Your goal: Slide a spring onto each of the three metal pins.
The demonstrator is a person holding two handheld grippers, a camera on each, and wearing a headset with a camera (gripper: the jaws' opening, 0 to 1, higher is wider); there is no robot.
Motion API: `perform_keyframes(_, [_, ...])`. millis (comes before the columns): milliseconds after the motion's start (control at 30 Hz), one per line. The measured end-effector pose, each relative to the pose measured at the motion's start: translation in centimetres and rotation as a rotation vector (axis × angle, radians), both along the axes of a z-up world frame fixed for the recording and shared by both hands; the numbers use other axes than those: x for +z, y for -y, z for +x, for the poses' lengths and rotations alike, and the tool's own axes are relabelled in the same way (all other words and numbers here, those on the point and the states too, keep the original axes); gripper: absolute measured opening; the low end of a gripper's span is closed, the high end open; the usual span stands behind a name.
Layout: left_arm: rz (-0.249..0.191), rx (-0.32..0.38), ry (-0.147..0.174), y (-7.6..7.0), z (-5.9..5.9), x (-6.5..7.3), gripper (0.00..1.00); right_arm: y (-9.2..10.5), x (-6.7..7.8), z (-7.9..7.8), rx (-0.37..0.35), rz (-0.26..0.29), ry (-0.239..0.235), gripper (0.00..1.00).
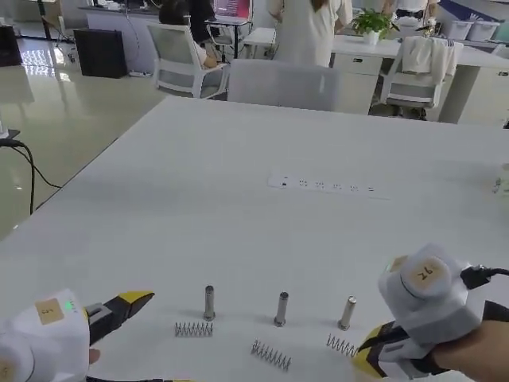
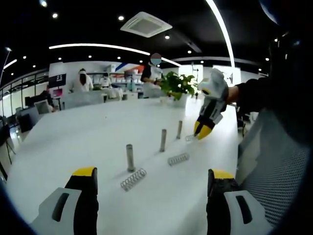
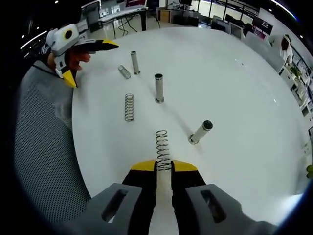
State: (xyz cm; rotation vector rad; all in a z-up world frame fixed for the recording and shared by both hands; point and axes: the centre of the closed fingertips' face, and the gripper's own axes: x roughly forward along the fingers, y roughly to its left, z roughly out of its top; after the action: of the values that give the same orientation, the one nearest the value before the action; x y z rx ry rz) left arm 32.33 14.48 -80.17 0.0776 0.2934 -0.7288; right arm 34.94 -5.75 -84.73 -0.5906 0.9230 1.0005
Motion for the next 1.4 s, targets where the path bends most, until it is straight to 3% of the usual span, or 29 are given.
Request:
perform_keyframes(500, [-0.029, -0.106, -0.025, 1.9, -1.5, 0.1, 0.52, -2.5, 1.7, -0.8, 0.081, 0.013, 0.012, 0.08])
perform_keyframes(933, [0.016, -0.219, -0.027, 3.7, -1.3, 0.7, 0.47, -4.1, 2.8, -1.6, 0.156, 0.009, 0.019, 0.08])
perform_keyframes(1400, [0.046, -0.319, -0.031, 5.8, -1.2, 0.9, 0.42, -5.7, 2.8, -2.9, 0.229, 0.007, 0.006, 0.08])
